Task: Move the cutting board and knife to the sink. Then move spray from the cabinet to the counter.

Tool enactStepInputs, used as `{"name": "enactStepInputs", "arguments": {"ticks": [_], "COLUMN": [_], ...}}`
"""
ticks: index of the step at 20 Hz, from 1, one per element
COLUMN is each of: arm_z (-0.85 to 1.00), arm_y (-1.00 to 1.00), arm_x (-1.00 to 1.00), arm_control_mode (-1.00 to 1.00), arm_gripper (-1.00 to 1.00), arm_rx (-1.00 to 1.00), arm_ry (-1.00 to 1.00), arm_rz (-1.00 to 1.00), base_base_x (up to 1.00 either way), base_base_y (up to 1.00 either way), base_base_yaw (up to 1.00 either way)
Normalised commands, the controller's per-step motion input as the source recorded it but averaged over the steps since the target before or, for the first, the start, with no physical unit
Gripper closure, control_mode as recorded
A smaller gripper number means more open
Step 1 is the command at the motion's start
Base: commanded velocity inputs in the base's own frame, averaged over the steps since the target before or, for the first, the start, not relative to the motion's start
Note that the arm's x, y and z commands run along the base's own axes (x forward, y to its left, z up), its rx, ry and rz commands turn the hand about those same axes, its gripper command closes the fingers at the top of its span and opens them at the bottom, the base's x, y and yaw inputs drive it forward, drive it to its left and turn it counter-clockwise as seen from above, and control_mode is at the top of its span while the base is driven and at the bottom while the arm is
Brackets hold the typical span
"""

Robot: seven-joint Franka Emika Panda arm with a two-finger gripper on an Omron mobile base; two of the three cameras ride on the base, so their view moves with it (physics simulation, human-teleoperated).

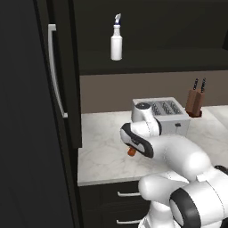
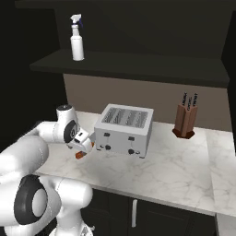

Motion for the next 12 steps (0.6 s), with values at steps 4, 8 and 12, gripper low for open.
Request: {"name": "enactStepInputs", "arguments": {"ticks": [4,8,12], "arm_z": [-0.26,-0.22,-0.23], "arm_y": [0.00,0.00,0.04], "arm_x": [0.31,0.37,0.32], "arm_control_mode": [-1.00,-1.00,-1.00], "arm_gripper": [-1.00,-1.00,-1.00], "arm_rx": [0.00,0.00,0.00], "arm_ry": [0.00,0.00,0.00], "arm_rz": [0.00,0.00,0.00], "base_base_x": [0.00,0.00,0.00], "base_base_y": [0.00,0.00,0.00], "base_base_yaw": [0.00,0.00,0.00]}}
